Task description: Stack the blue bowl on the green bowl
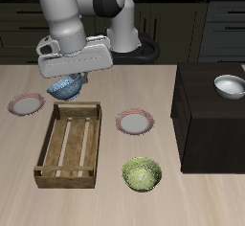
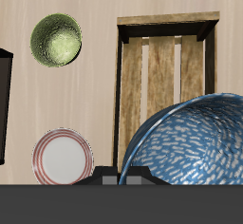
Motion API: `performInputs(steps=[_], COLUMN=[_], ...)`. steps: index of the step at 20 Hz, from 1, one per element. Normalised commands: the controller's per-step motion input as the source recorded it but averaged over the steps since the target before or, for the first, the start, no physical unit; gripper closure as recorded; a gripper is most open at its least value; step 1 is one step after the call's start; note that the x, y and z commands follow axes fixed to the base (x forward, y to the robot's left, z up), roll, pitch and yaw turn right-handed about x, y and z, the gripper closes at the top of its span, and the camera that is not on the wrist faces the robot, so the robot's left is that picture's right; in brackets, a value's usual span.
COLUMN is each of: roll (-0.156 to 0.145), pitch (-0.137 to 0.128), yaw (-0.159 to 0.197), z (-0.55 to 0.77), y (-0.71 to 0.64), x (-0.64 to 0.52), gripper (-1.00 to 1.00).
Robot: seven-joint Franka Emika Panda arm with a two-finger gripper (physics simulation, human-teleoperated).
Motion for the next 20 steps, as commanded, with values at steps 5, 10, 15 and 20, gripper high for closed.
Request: performInputs(steps=[5, 10, 15, 20], roll=[0.007, 0.000, 0.020, 0.007], pitch=[-0.021, -0.003, -0.013, -0.012], yaw=[0.008, -0.009, -0.001, -0.009], z=[0.20, 0.11, 0.13, 0.13], y=[0.07, 0.13, 0.28, 0.21], x=[0.03, 0.12, 0.13, 0.14], gripper=[1.00, 1.00, 1.00, 1.00])
